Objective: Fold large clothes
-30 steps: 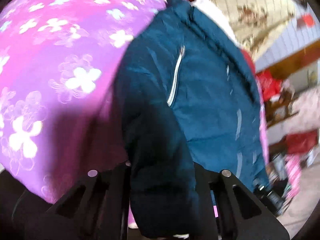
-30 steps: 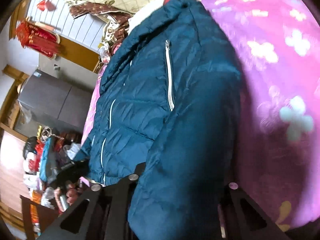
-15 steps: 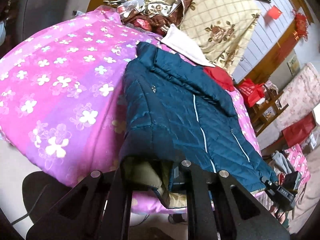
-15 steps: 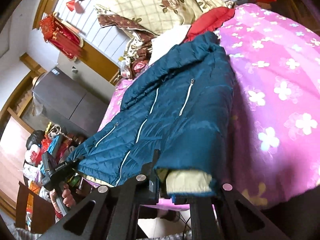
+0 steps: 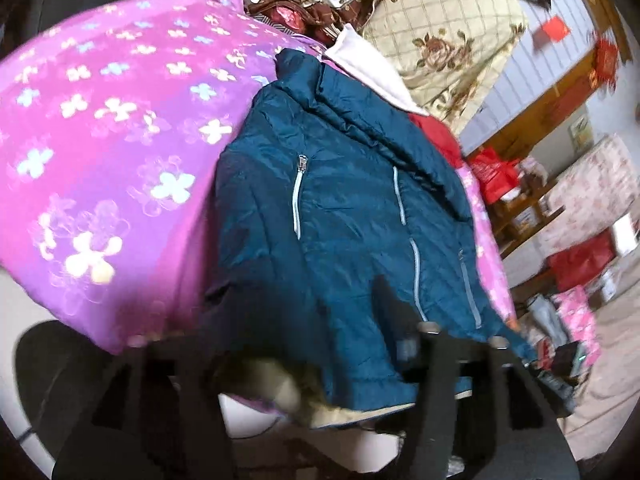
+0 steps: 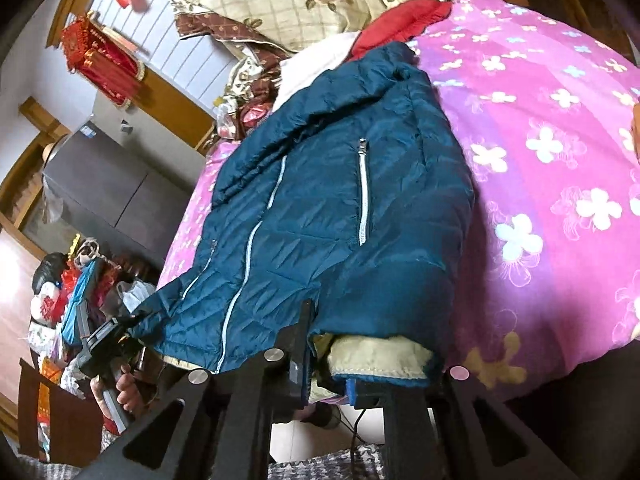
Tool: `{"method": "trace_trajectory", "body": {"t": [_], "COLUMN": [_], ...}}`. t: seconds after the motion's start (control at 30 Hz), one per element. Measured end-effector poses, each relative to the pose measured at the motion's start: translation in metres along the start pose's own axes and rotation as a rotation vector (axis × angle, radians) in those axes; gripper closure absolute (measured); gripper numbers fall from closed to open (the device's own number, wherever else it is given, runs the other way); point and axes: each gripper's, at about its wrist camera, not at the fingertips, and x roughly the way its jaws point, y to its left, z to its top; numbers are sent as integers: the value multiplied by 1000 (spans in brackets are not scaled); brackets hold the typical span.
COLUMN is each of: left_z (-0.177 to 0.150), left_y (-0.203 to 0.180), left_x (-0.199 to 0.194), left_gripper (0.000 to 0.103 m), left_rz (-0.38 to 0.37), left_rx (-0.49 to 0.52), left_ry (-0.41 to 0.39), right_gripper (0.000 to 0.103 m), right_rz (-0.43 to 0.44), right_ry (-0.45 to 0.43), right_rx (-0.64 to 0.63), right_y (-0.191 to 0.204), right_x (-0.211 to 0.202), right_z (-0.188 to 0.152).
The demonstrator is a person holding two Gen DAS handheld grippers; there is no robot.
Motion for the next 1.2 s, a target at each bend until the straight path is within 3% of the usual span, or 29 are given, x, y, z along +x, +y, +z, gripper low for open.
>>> {"method": "trace_trajectory", "body": {"t": [0.07,0.13,0.27,0.3,0.33,0.37,0.4,0.6,0.73,0.87,1.03,1.2], "left_z": [-1,-2,-5,-7,-8,-9,-9,8,42,87,155,236], "left_y": [4,6,9,8,8,7,6,-3,-24,-55,-96,-124], "left_x": [1,4,17,21,25,29,34,17,6,12,38,87], "left_gripper": [40,38,38,43,65,80,89,91,91,91,91,91], "left_rz": [-22,-14,67,88,109,139,182,173,166,206,313,430], "left_rx": [-17,-24,-23,-14,-4,10,27,43,87,166,280,296], "left_ry": [1,11,51,62,70,86,103,24,-51,-104,-160,-170], "right_gripper": [87,73,67,67,71,77,89,93,93,94,94,94], "right_rz": [-2,-4,4,8,10,4,-6,-3,7,-27,-101,-204], "right_ry": [4,8,9,12,15,19,24,-35,-91,-146,-200,-225], "right_rx": [11,24,42,36,24,12,0,-83,-142,-220,-296,-299], "right_y": [-2,-5,-4,-4,-2,0,1,24,48,80,112,119], "right_x": [2,6,15,16,19,21,22,11,7,14,40,88], "right_z": [-1,-2,-3,-4,-3,-2,-1,28,68,115,190,271]}}
